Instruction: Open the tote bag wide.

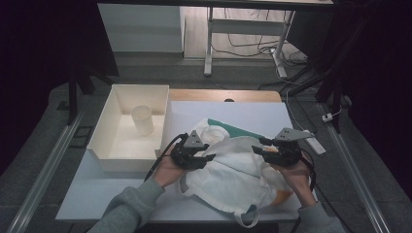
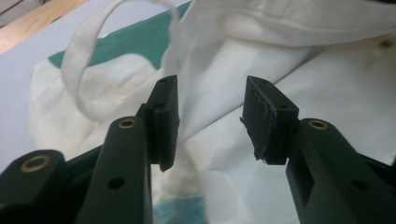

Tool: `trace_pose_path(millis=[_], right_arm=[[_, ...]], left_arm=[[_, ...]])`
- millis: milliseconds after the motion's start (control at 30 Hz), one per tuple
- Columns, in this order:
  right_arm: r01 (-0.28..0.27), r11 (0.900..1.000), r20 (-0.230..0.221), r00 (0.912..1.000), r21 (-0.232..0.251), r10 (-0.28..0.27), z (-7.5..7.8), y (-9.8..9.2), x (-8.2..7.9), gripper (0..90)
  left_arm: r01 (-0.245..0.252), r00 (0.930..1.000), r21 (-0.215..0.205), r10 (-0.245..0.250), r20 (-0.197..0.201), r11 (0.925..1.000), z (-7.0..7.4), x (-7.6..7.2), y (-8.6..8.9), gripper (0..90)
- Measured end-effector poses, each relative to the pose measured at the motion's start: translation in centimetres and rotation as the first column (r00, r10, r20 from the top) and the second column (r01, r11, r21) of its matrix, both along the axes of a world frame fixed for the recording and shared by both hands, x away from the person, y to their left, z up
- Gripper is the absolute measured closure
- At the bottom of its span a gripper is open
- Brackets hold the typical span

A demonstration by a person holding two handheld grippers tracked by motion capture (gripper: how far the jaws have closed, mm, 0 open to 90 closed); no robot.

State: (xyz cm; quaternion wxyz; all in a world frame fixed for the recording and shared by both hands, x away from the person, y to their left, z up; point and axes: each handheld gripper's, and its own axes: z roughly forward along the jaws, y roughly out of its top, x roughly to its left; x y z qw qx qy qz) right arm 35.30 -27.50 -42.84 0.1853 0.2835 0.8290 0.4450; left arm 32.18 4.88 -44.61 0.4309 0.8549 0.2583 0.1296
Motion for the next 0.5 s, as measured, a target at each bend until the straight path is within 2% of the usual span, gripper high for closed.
trace_pose_path(millis=[100,233,367,500], right_arm=[[-0.021,1.000,0.001,0.9998,-0.002,0.021,0.2,0.4,-0.4,54.0],[-0.027,0.999,-0.012,0.9996,-0.020,0.026,-0.2,0.8,-0.2,53.5],[-0.021,1.000,-0.025,0.9995,-0.021,0.020,-0.6,0.7,0.1,53.5],[-0.009,1.000,-0.027,0.9996,-0.015,0.008,-0.7,0.3,0.3,53.5]], left_arm=[[0.047,0.9989,-0.006,-0.048,-0.005,0.9989,0.7,-0.8,-0.5,54.4],[0.123,0.9924,0.028,-0.122,-0.010,0.9921,0.9,-1.3,-2.5,51.6],[0.181,0.9831,0.087,-0.178,-0.045,0.9797,0.0,-1.1,-4.9,48.7],[0.213,0.9753,0.117,-0.204,-0.085,0.9701,-1.1,-0.5,-6.8,46.6]])
